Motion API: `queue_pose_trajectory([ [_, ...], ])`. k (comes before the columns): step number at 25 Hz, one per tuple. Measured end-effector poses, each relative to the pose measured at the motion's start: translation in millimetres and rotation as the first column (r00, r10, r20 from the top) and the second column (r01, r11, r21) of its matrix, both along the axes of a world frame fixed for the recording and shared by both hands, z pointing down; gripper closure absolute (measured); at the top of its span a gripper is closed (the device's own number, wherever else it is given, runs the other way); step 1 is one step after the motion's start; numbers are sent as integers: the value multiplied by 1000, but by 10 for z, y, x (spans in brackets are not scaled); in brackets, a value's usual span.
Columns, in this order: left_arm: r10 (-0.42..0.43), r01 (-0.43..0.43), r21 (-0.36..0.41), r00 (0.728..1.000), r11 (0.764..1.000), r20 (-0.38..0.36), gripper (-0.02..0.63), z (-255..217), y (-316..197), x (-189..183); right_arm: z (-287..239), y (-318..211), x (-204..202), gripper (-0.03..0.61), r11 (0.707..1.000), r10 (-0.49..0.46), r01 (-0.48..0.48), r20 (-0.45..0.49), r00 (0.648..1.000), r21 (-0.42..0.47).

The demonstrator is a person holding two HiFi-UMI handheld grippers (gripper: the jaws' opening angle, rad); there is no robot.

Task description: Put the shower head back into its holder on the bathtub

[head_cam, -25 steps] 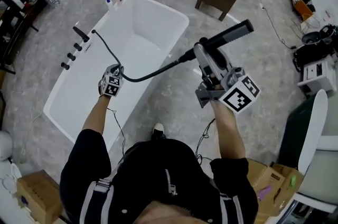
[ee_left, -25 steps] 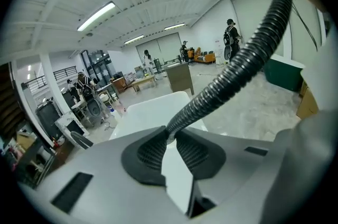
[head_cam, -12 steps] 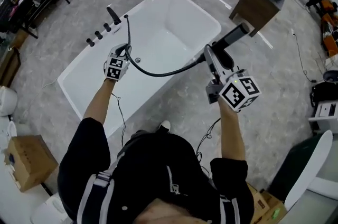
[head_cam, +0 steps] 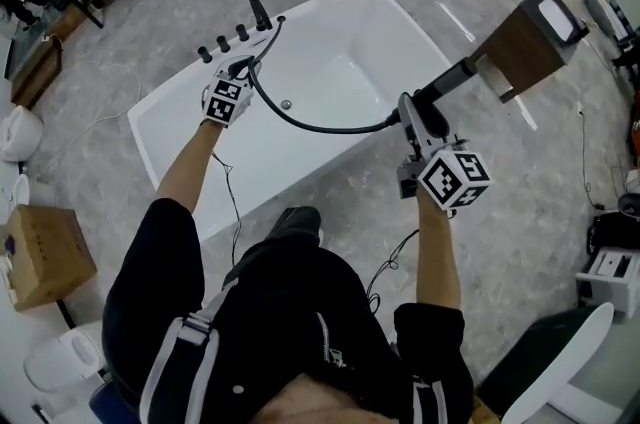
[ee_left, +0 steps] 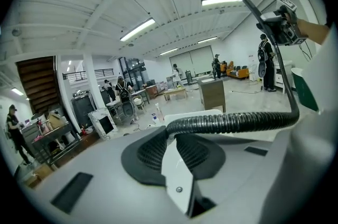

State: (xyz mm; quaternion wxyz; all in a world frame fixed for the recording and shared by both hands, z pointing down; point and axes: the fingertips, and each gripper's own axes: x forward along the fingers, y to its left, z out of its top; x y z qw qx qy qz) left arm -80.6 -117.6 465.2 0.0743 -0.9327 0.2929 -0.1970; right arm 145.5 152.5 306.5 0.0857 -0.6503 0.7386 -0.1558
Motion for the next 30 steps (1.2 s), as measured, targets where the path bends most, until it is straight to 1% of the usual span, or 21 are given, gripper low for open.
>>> queue_pose_trajectory([
  [3, -4, 4, 19, 1000, 1000, -30, 540, -166, -135, 61, 27, -161, 27, 434, 1000, -23, 23, -2, 1000, -9],
  [6, 26, -23, 49, 998, 999, -61, 540, -387, -296, 231, -6, -440, 98, 434, 999, -47, 47, -18, 999, -10],
  [10, 70, -64, 75, 994, 995, -80, 540, -597, -550, 457, 11, -932, 241, 436, 996, -85, 84, -50, 995, -26],
  [13, 84, -77, 78, 992, 994, -96, 540, -731, -818, 653, 21, -1361, 395, 434, 992, -122, 119, -63, 991, -45],
  [16, 93, -85, 86, 991, 993, -96, 540, -826, -1050, 825, 43, -1748, 520, 435, 986, -154, 148, -90, 984, -70],
  [25, 76, -63, 124, 991, 990, -108, 540, -1050, -1720, 1126, 118, -2601, 845, 434, 974, -206, 190, -135, 969, -119],
  [30, 51, -33, 146, 991, 989, -121, 540, -1195, -2038, 1246, 141, -2908, 988, 435, 973, -212, 195, -143, 967, -121],
])
